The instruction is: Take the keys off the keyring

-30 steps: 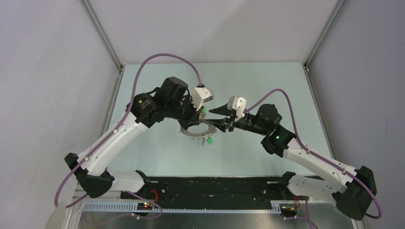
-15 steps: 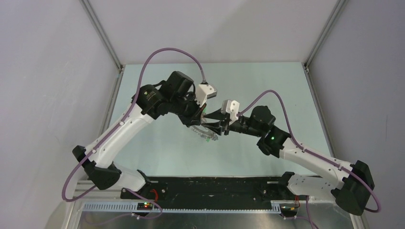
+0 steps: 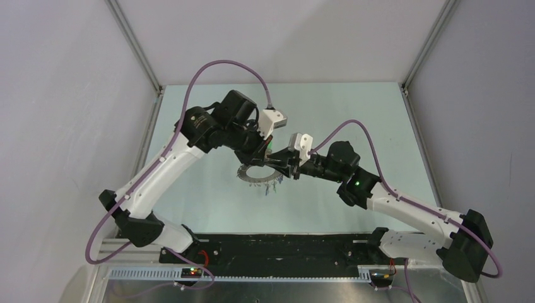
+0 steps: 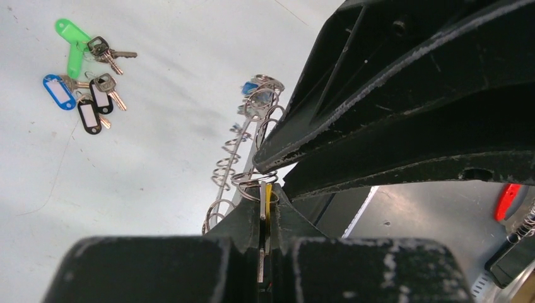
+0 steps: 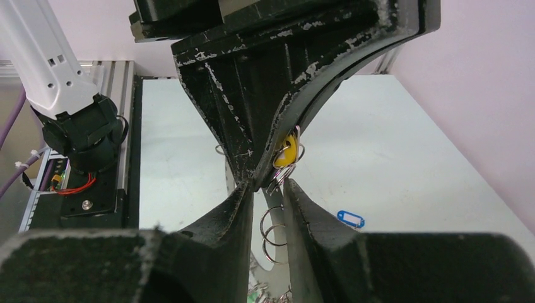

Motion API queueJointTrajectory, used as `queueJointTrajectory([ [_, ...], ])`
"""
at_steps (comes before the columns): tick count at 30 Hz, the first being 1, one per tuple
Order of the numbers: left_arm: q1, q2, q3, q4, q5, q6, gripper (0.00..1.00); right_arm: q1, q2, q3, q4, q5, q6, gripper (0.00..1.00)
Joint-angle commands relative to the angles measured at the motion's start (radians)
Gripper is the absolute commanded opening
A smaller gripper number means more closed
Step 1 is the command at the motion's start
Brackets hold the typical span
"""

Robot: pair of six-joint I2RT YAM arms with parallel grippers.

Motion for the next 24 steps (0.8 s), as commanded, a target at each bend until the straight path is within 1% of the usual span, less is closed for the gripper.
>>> queueJointTrajectory([
  [1, -0.008, 0.006, 0.051, -0.040, 0.106, -0.007, 0.00, -0.004, 0.018, 0.003, 0.037, 0.049, -0.015, 0.26],
  [9, -0.012, 0.016, 0.043, -0.053, 0.117, -0.008, 0.00, -0.004, 0.031, 0.003, 0.044, 0.076, -0.020, 0.23],
  [12, -0.012, 0.003, 0.038, -0.056, 0.100, -0.001, 0.00, -0.010, 0.026, 0.003, 0.019, 0.090, -0.023, 0.26],
  [21, -0.001, 0.011, 0.047, -0.057, 0.058, -0.002, 0.00, -0.016, -0.001, 0.003, -0.012, 0.088, -0.029, 0.30],
  [24, 0.010, 0.010, 0.050, -0.057, 0.046, -0.006, 0.00, -0.017, -0.018, 0.002, -0.044, 0.090, -0.029, 0.35],
])
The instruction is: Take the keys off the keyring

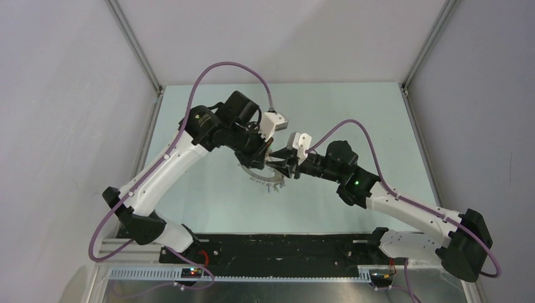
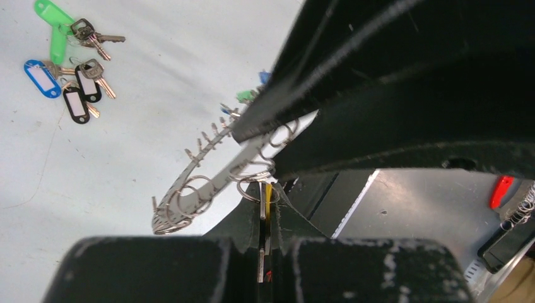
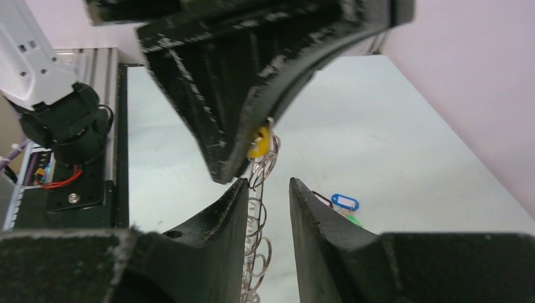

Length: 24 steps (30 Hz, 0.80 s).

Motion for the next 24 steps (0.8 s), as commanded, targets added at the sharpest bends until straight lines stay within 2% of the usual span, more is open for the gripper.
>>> queueJointTrajectory([
  [1, 0.006, -0.015, 0.050, -0.023, 0.043, -0.014, 0.00, -0.015, -0.031, 0.007, -0.029, 0.073, -0.025, 0.36],
  [17, 0.006, -0.004, 0.068, -0.023, 0.067, -0.023, 0.00, 0.004, -0.021, 0.007, 0.039, 0.017, -0.019, 0.39],
  [24, 0.007, -0.005, 0.072, -0.023, 0.057, -0.023, 0.00, 0.011, -0.044, 0.007, -0.035, 0.041, -0.040, 0.40],
])
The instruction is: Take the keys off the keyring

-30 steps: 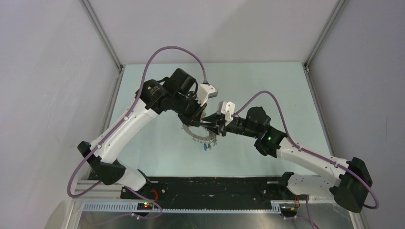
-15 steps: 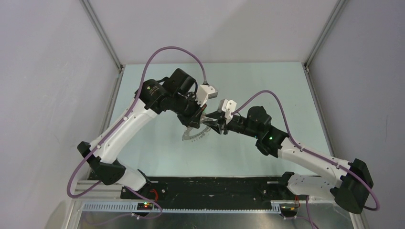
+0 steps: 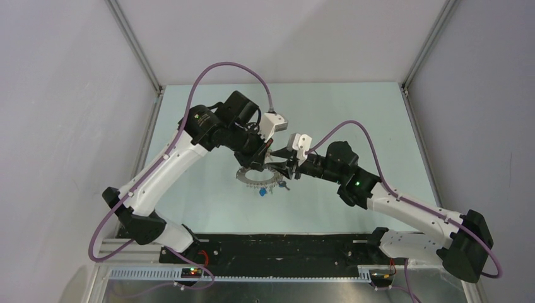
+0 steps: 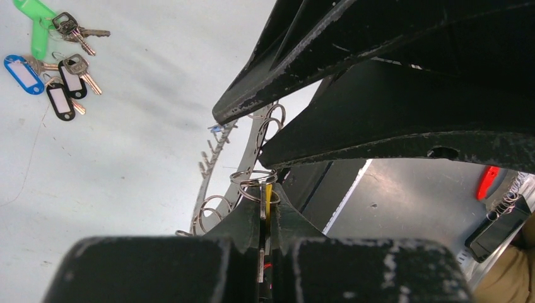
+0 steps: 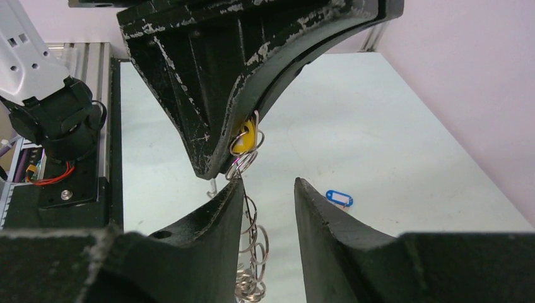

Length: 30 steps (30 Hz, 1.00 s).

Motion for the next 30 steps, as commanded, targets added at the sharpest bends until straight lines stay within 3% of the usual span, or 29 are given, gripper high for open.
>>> queueJointTrajectory([
  [1, 0.006, -0.005, 0.059, 0.011, 0.026, -0.016, 0.00, 0.008, -0.035, 0.005, -0.015, 0.007, -0.017, 0.41],
  [22, 0.004, 0.008, 0.061, 0.012, 0.043, -0.021, 0.00, 0.027, 0.000, -0.017, 0.123, 0.017, -0.035, 0.41],
  [30, 0.006, 0.020, 0.071, 0.012, 0.042, -0.020, 0.00, 0.025, 0.028, -0.009, 0.163, 0.032, -0.028, 0.30],
])
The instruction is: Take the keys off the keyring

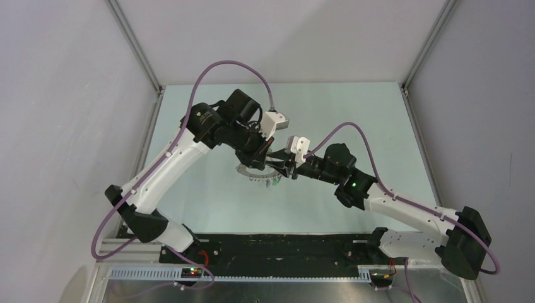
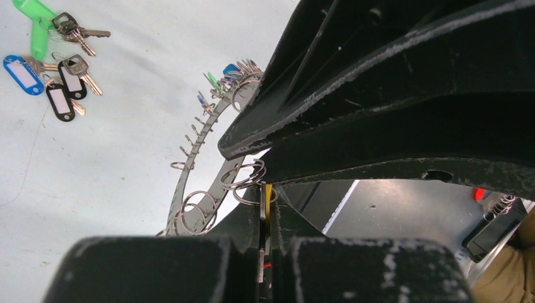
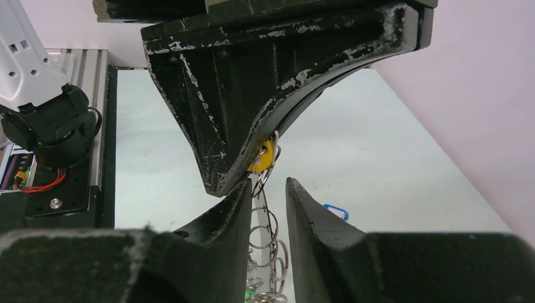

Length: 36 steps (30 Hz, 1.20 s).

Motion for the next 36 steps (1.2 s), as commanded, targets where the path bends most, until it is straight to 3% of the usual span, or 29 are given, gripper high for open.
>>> queueJointTrajectory([
  [1, 0.007, 0.006, 0.058, 0.018, 0.037, -0.019, 0.00, 0.001, 0.010, 0.010, 0.089, 0.015, 0.001, 0.29],
  [4, 0.016, 0.015, 0.063, 0.018, 0.038, -0.024, 0.00, 0.002, 0.013, 0.010, 0.091, 0.007, 0.003, 0.24],
  [8, 0.052, 0.019, 0.067, 0.027, 0.070, -0.040, 0.00, 0.000, 0.003, 0.009, 0.056, 0.016, -0.014, 0.00],
  [19, 0.159, 0.078, 0.054, 0.053, 0.233, -0.048, 0.00, -0.068, -0.025, -0.013, 0.099, -0.029, -0.005, 0.00],
  [25, 0.217, 0.103, 0.004, 0.074, 0.384, -0.061, 0.00, -0.118, -0.051, -0.067, 0.238, -0.100, 0.037, 0.00],
  [36, 0.245, 0.150, -0.036, 0.109, 0.503, -0.086, 0.00, -0.144, -0.066, -0.153, 0.485, -0.264, 0.027, 0.00],
])
